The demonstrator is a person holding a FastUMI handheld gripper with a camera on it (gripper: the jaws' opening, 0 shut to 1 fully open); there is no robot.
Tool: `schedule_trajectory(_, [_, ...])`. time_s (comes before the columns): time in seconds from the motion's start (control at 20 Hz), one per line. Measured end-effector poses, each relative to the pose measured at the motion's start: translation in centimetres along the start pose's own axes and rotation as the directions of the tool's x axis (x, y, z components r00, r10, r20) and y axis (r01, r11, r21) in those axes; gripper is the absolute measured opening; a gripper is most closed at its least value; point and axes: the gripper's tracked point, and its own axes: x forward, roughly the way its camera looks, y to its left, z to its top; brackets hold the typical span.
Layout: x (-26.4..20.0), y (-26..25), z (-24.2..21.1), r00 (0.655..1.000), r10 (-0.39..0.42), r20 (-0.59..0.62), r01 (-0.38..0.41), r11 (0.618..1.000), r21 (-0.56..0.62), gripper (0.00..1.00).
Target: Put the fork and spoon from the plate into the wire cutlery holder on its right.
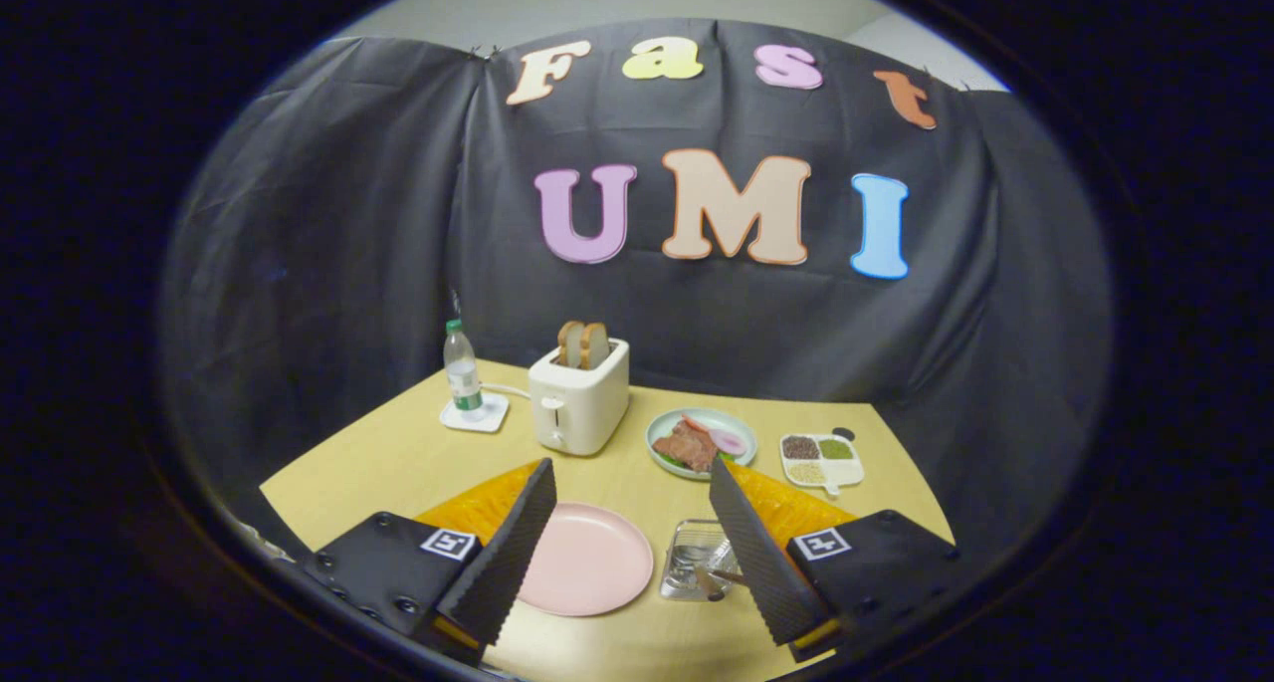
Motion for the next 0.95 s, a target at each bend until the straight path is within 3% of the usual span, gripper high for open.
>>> schedule_trajectory(0.2, [-1.1,-0.3,2.5,0.988,-0.053,0.143,0.045,0.997,0.059,0.99])
schedule_trajectory(0.5, [-1.8,-1.9,3.4,0.958,-0.145,0.247,0.117,0.986,0.122,0.99])
schedule_trajectory(0.95, [-2.2,-2.7,5.2,0.940,-0.164,0.299,0.137,0.985,0.106,0.99])
